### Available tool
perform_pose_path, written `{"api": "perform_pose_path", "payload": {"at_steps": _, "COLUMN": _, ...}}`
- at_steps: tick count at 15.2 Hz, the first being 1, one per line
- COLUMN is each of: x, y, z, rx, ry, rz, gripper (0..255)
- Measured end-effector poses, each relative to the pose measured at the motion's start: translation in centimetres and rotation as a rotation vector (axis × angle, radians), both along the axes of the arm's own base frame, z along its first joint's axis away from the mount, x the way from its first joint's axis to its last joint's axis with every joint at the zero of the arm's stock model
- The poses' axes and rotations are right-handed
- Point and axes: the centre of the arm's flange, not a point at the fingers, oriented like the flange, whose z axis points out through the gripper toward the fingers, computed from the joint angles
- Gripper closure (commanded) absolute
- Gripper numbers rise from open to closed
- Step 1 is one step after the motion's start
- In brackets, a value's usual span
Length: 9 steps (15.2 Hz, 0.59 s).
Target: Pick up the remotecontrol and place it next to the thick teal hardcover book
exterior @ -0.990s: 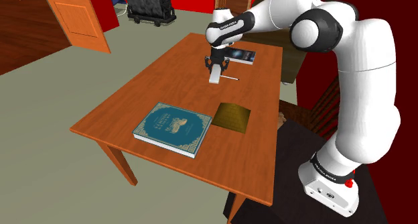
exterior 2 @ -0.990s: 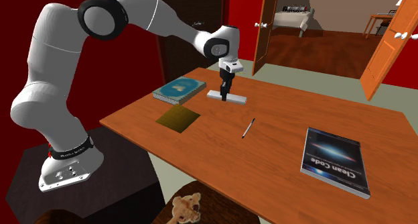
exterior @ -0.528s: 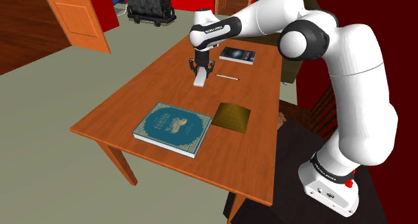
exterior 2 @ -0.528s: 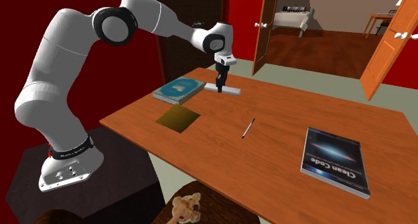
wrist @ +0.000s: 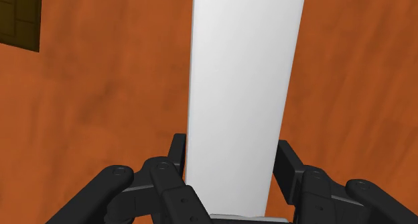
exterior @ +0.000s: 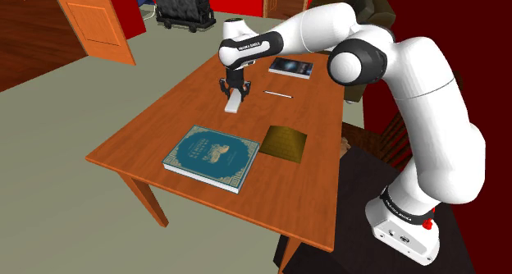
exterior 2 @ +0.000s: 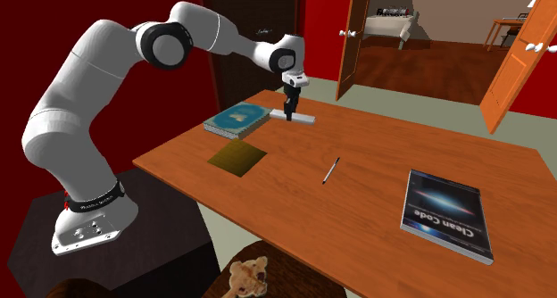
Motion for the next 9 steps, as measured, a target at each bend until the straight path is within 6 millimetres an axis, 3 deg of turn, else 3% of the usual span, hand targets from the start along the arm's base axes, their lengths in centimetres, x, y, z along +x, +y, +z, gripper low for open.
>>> {"api": "perform_pose_path", "payload": {"at_steps": 9, "x": 0.1, "y": 0.0, "z": -4.8, "rx": 0.0, "ry": 0.0, "rz": 0.0, "gripper": 255}}
